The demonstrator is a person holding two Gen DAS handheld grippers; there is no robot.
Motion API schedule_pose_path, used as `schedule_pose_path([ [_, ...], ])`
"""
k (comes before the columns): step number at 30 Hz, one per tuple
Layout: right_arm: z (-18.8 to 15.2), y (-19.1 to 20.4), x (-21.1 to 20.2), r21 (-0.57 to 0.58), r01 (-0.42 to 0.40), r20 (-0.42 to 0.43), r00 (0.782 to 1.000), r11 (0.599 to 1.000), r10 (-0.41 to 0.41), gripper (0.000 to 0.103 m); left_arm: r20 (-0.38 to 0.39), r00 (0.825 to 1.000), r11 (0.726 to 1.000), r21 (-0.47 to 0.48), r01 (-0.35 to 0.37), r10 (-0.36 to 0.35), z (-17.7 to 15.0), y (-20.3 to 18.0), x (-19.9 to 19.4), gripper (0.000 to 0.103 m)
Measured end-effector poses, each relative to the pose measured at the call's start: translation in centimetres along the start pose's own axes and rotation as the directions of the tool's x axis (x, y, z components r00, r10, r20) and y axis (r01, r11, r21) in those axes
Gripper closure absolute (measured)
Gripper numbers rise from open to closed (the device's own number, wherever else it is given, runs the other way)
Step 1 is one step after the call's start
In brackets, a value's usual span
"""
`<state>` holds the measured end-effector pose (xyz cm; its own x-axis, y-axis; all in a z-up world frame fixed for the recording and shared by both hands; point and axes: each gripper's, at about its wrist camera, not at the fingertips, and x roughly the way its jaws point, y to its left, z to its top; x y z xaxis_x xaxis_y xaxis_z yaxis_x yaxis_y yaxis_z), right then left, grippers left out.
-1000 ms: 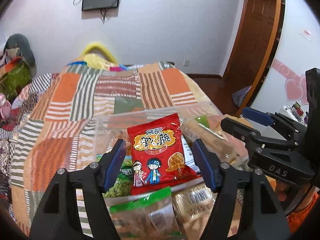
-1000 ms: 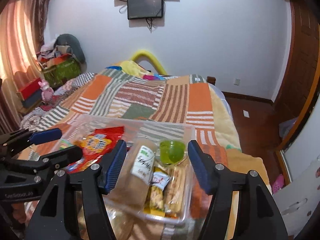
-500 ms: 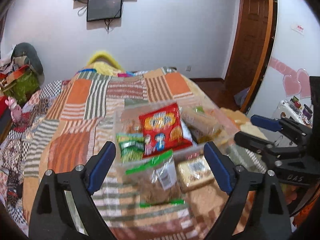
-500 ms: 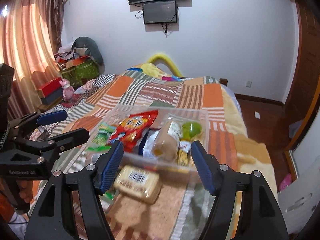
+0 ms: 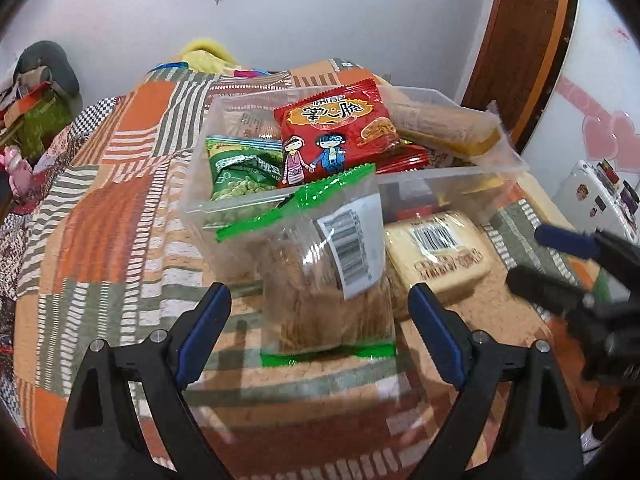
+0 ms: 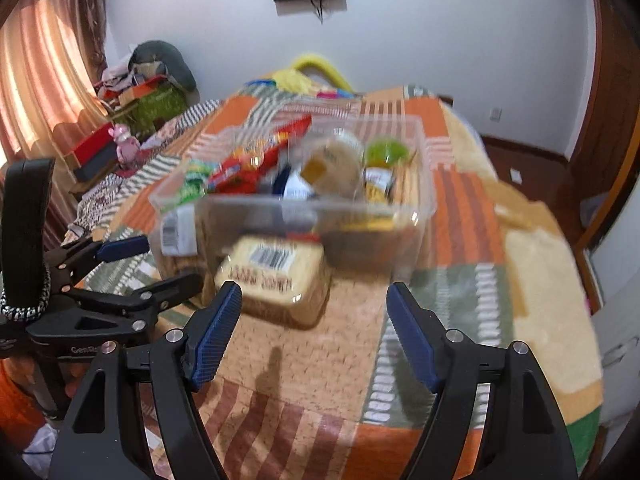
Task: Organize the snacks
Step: 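Grasp clear cookie bag with left tool while right tool grasps bread slice pack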
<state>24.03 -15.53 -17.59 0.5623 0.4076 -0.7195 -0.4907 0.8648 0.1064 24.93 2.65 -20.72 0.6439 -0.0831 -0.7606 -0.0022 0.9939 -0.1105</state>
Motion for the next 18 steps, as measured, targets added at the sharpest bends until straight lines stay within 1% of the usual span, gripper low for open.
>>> schedule_pose_path([
  [3, 0.0, 0.7, 0.9, -0.01, 0.003, -0.018, 1.0, 1.0, -0.004, 0.031, 0.01, 1.0, 0.999, -0.027, 0.017, -0.017, 0.2, 0.4, 0.5, 0.013],
  [4, -0.2, 1.0, 0.9, -0.012, 0.001, -0.021, 1.0, 1.0, -0.001, 0.031, 0.015, 1.0, 0.999, -0.034, 0.022, -0.021, 0.1, 0.6, 0.5, 0.02],
  [5, 0.0, 1.3, 1.3, -0.016, -0.005, -0.028, 1.0, 1.0, 0.004, 0.031, 0.015, 1.0, 0.999, -0.033, 0.025, -0.025, 0.2, 0.7, 0.5, 0.032],
  [6, -0.1, 1.4, 1.3, -0.019, -0.008, -0.03, 1.0, 1.0, 0.007, 0.03, 0.004, 0.999, 0.999, -0.028, 0.046, -0.046, 0.0, 0.9, 0.6, 0.038],
  [7, 0.1, 1.8, 1.6, -0.024, -0.01, -0.031, 0.999, 1.0, 0.01, 0.027, -0.005, 0.999, 0.998, -0.028, 0.051, -0.051, -0.1, 1.0, 0.7, 0.045],
  [8, 0.1, 1.9, 1.8, -0.028, -0.01, -0.031, 0.999, 1.0, 0.009, 0.023, -0.002, 0.999, 0.998, -0.027, 0.05, -0.05, -0.3, 1.3, 0.6, 0.05],
  [11, -0.1, 2.3, 2.2, -0.042, -0.007, -0.035, 0.999, 0.999, 0.006, 0.021, 0.01, 0.999, 0.999, -0.02, 0.036, -0.035, -0.8, 2.0, -0.1, 0.053],
  [15, 0.0, 3.1, 3.4, -0.061, -0.007, -0.065, 0.998, 0.998, 0.003, 0.02, 0.018, 0.999, 0.999, -0.035, 0.029, -0.028, -1.4, 3.5, -1.2, 0.054],
  [18, 0.2, 3.7, 4.2, -0.078, 0.008, -0.085, 0.996, 0.997, -0.015, 0.018, 0.023, 1.0, 1.0, -0.024, 0.014, -0.014, -1.9, 3.9, -1.9, 0.054],
])
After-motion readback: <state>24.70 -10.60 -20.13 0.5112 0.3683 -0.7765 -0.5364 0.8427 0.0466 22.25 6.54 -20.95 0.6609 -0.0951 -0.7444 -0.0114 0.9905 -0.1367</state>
